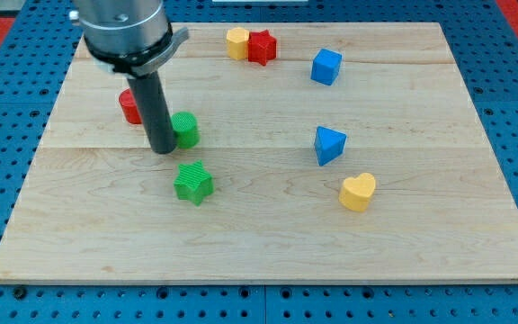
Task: Place the red blocks horizontal to each other
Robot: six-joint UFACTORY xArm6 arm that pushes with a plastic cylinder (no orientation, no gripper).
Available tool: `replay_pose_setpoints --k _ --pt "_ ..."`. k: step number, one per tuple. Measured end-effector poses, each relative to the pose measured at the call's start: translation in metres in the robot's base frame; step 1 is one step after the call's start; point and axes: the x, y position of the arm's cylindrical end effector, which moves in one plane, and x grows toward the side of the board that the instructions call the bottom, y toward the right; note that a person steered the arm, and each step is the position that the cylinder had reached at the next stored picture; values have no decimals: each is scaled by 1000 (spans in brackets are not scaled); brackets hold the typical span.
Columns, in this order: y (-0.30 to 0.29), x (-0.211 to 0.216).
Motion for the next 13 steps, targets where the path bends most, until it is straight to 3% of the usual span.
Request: replay_pose_setpoints --k 2,5,7,8,9,12,13 --pt "-90 -23" --pt "-10 -125" --pt "4 -190" --pt "20 -199" --pt "83 -202" --pt "154 -196" --pt "163 -154"
